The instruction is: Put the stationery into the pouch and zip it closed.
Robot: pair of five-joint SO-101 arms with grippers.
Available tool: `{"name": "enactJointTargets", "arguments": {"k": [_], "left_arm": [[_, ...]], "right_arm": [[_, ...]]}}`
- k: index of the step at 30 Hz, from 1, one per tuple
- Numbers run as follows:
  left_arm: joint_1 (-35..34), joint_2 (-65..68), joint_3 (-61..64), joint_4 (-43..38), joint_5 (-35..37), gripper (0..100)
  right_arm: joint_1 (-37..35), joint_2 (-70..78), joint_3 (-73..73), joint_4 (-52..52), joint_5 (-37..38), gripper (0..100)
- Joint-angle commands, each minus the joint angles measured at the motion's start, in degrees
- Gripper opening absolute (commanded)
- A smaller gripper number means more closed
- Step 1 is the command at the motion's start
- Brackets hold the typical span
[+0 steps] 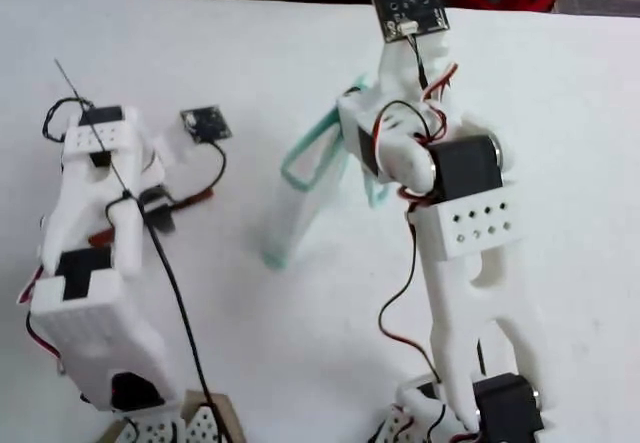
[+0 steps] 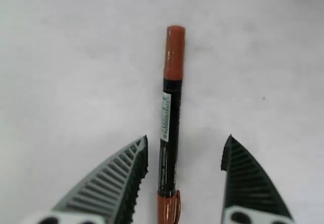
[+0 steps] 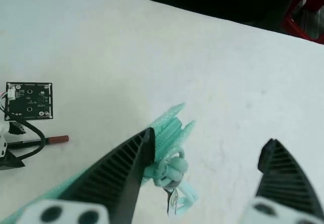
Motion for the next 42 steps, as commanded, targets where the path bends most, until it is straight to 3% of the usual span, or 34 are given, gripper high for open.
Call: {"name": "enactJointTargets", "arguments": {"k": [1, 4, 14, 20, 23, 27, 32, 36, 42], "left_arm": [[-1.01, 2.07, -1.76, -4.57, -0.44, 24], [-1.8, 4.44, -2.11, -5.36, -0.7, 23], [-0.84, 4.88, -2.11, -4.75, -1.32, 3], [1.63, -2.95, -11.52, 10.9, -0.97, 2], [2.51, -9.63, -18.46, 18.73, 4.4, 2], [4.26, -20.0, -24.44, 22.95, 12.66, 2], [6.9, -35.38, -22.95, 23.3, 22.33, 2], [9.19, -50.77, -14.15, 21.71, 25.67, 2], [14.29, -76.62, 6.51, 7.65, 36.22, 2]], "right_arm": [[0.48, 0.84, 0.97, 1.27, -0.18, 33.0], [0.48, 0.84, 0.97, 1.27, -0.18, 33.0], [0.48, 0.31, 5.54, -2.86, -0.18, 33.0], [0.48, 0.31, 5.54, -2.95, -0.18, 33.0], [0.48, 0.4, 5.54, -2.95, -0.18, 33.0], [0.4, 0.4, 5.54, -2.95, -0.18, 33.0], [0.4, 0.4, 5.71, -2.95, -0.18, 33.0], [0.4, 0.4, 5.8, -2.95, -0.18, 33.0], [0.4, 0.4, 5.89, -2.77, -0.18, 33.0]]}}
